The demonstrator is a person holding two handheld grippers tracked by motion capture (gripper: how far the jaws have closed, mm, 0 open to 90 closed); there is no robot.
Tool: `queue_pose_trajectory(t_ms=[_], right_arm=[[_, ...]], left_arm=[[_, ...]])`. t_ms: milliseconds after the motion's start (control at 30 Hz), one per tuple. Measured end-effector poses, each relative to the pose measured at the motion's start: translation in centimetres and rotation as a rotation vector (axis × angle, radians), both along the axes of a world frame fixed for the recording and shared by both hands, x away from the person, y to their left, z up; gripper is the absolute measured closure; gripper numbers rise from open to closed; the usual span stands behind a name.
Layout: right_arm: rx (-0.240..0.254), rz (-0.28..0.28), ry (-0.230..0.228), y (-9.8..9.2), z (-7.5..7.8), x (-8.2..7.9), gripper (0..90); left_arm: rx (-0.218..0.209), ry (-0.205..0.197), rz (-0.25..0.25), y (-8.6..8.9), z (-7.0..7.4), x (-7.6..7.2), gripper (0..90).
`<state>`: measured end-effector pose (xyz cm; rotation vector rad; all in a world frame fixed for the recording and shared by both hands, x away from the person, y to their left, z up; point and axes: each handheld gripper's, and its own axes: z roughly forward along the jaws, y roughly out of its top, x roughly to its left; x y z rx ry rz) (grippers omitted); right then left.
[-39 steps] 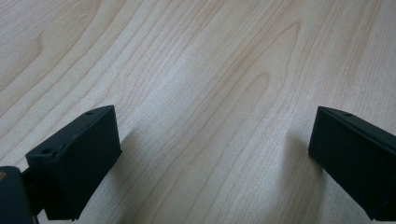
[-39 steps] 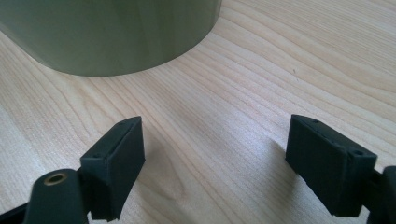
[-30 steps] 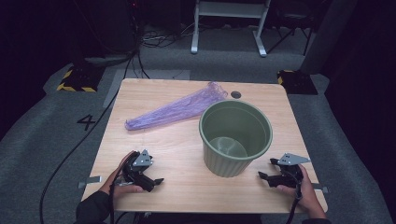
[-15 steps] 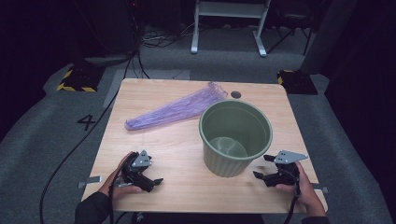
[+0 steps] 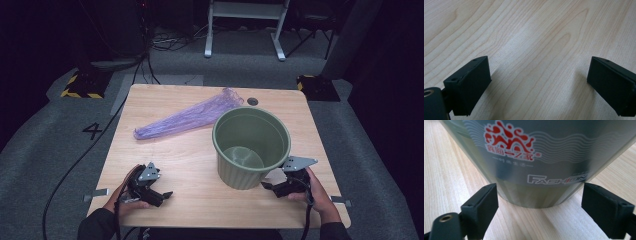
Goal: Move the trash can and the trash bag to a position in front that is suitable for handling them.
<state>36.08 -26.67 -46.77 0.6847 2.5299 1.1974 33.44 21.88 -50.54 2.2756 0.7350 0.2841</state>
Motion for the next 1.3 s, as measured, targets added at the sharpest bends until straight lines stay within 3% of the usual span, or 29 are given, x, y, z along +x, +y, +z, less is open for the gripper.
queue_pose_trajectory(t_ms=[133,733,900,967,1300], right_arm=[[-0.014,0.008,-0.008,0.7,0.2,0.4,14.1],[0.027,0.046,-0.018,4.2,1.0,1.8,14.7],[0.018,0.051,-0.021,5.3,1.2,2.0,14.8],[0.001,0.052,-0.042,6.3,1.2,2.0,14.9],[0.004,0.084,-0.059,8.2,1.0,2.1,14.9]], left_arm=[[-0.001,-0.001,0.000,0.0,0.0,0.0,4.5],[-0.003,-0.001,0.004,0.0,0.0,0.0,5.1],[-0.004,-0.001,0.005,0.0,0.0,0.0,5.1],[-0.003,-0.001,0.005,0.0,0.0,0.0,5.1],[-0.003,0.001,0.009,0.0,0.0,-0.1,5.1]])
